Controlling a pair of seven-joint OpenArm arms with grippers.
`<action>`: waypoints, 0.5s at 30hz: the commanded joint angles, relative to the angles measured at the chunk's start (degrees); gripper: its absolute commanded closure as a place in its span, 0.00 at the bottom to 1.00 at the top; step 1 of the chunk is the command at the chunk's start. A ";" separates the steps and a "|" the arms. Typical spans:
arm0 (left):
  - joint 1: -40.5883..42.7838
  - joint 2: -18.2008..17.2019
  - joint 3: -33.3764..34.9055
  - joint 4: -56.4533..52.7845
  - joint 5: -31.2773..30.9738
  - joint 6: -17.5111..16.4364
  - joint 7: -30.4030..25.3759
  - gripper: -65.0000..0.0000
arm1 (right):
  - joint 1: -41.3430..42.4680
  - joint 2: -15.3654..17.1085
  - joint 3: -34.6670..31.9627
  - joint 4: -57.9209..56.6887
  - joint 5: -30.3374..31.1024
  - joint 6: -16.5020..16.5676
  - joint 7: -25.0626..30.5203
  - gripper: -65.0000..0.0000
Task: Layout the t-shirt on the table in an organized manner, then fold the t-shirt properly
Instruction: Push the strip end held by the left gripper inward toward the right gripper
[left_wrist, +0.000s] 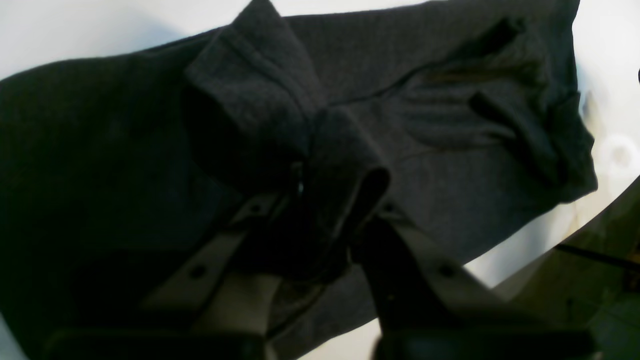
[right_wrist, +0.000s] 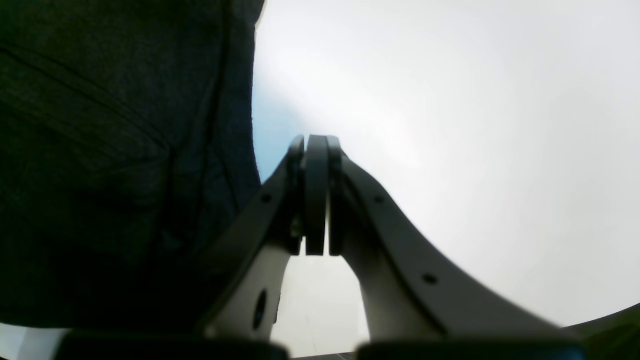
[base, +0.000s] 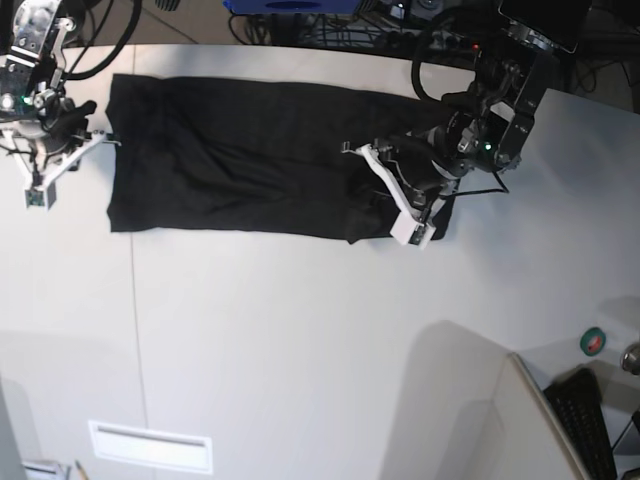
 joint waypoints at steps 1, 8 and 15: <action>-0.59 0.21 -0.18 0.70 -0.85 -0.34 -0.88 0.82 | 0.44 0.43 0.21 0.90 0.21 0.05 0.73 1.00; -0.85 2.67 2.02 0.96 -0.76 -0.34 -0.79 0.06 | 0.44 0.43 0.21 0.90 0.21 0.05 0.73 1.00; 0.56 -0.23 0.09 3.51 -0.76 -0.34 -0.79 0.20 | 0.09 0.43 0.21 0.90 0.21 0.05 0.73 1.00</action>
